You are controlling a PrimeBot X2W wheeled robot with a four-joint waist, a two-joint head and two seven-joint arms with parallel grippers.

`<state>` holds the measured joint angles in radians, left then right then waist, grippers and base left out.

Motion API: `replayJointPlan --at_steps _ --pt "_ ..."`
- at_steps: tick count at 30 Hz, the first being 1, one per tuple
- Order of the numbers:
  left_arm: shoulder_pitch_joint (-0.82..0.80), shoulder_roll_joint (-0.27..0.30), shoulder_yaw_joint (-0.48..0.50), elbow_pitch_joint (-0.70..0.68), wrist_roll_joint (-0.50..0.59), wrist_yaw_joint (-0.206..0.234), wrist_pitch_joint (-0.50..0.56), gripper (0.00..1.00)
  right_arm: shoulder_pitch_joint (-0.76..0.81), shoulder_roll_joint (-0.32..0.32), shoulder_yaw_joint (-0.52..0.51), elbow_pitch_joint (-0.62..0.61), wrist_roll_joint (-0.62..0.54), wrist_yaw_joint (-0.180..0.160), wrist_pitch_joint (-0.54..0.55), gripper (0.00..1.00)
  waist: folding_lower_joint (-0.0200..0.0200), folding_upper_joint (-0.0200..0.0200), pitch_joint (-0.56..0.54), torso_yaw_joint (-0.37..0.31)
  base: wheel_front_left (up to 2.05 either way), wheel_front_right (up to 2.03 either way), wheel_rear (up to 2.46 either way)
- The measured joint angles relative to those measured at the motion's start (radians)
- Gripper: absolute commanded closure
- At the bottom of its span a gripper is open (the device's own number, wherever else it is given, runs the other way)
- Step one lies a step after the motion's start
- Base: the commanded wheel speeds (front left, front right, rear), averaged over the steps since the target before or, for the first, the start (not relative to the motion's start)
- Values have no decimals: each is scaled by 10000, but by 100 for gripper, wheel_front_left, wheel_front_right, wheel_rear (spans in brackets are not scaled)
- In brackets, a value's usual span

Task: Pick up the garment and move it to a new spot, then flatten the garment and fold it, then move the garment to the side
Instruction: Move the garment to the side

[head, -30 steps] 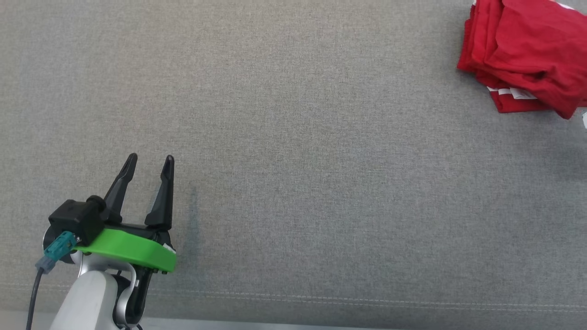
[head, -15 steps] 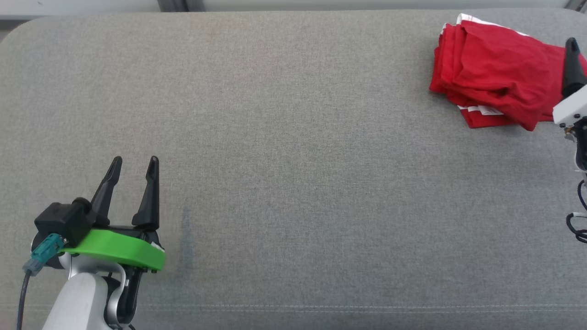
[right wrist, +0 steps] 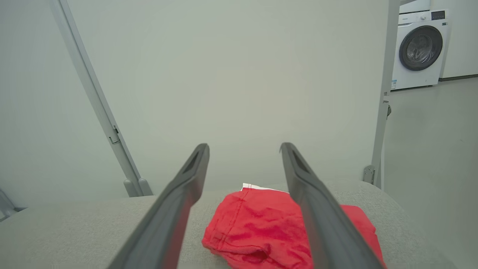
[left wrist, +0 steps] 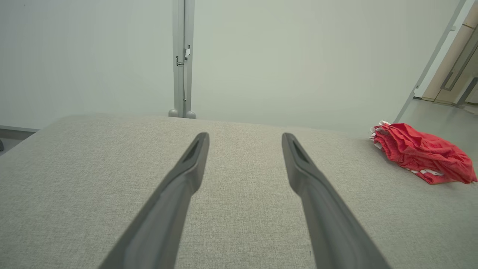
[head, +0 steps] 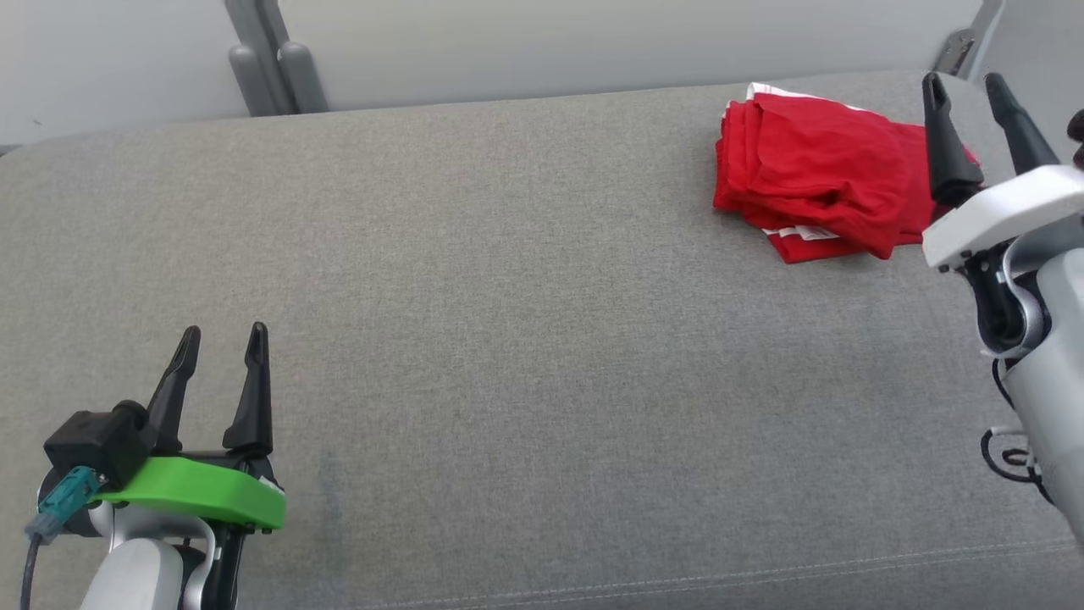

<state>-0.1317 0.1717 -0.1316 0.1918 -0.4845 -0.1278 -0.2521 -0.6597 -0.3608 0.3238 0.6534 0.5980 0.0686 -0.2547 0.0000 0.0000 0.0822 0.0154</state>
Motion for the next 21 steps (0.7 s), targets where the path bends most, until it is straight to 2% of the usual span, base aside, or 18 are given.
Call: replayJointPlan --at_steps 7,12,17,21 --pt "154 -163 159 -127 63 -12 0 0 1762 355 -228 -1599 -635 -282 0 0 0 0 -342 -389 0 0 0" --pt "367 -364 512 -249 -35 -12 0 0 2899 717 -385 -2583 -1074 -635 0 0 0 0 -479 -527 0 0 0" --pt "566 -579 330 -134 -180 -12 0 0 4077 1093 -732 -3411 -1333 -1103 0 0 0 0 -546 -559 0 0 0" --pt "670 -581 345 -151 -171 -12 0 0 4688 1415 -834 -4000 -1592 -1233 0 0 0 0 -556 -578 0 0 0"
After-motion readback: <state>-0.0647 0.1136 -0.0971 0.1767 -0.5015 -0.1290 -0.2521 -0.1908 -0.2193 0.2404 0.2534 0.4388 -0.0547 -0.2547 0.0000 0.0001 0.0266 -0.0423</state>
